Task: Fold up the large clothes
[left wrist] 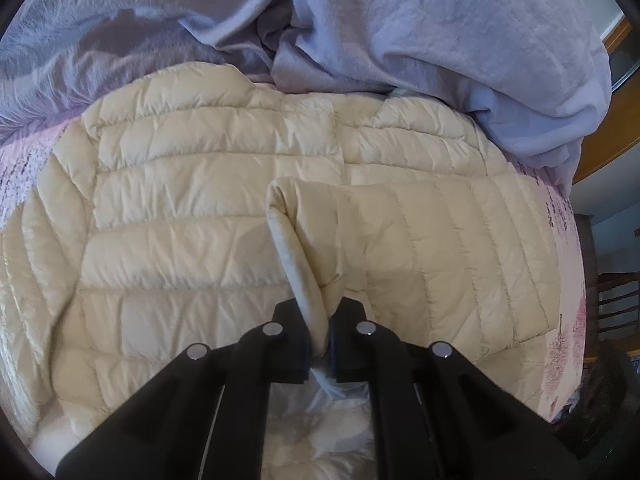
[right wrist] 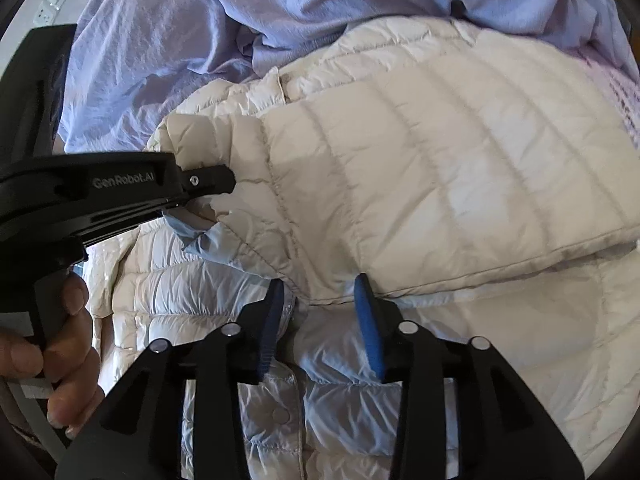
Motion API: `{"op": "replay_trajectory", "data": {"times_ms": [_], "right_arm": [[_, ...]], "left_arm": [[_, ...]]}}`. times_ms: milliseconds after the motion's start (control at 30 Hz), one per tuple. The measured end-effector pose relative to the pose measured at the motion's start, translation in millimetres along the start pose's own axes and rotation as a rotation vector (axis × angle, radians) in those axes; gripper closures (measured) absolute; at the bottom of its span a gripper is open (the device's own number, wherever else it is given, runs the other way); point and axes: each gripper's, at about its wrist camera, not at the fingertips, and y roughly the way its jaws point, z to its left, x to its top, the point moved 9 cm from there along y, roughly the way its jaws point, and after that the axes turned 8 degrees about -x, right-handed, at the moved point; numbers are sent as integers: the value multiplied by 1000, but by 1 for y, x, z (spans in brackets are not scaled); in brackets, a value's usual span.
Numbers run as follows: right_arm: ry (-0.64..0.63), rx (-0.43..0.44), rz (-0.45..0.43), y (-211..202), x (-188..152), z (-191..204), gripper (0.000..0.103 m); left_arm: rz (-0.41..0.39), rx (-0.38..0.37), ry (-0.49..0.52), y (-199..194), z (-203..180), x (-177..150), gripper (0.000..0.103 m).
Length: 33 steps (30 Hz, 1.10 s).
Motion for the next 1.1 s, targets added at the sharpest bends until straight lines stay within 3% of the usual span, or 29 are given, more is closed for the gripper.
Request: {"op": "replay_trajectory", "data": {"times_ms": [233,467,867,1100], "right_arm": [[-25,-64,-96,-20,17,-16,61],[-24,-217,-178,-28,33,-57,58],[-41,-362,-157,-11,31,-86,46],[-51,-391,-105,9,19,-91,39]], "left_arm": [[-28,45,21,-11,15,6,97],[-50,111,65,-19,28,6,96],[-46,205,93,-4,45,-6,95],[-58,255,83,-6,54,-5,76]]}}
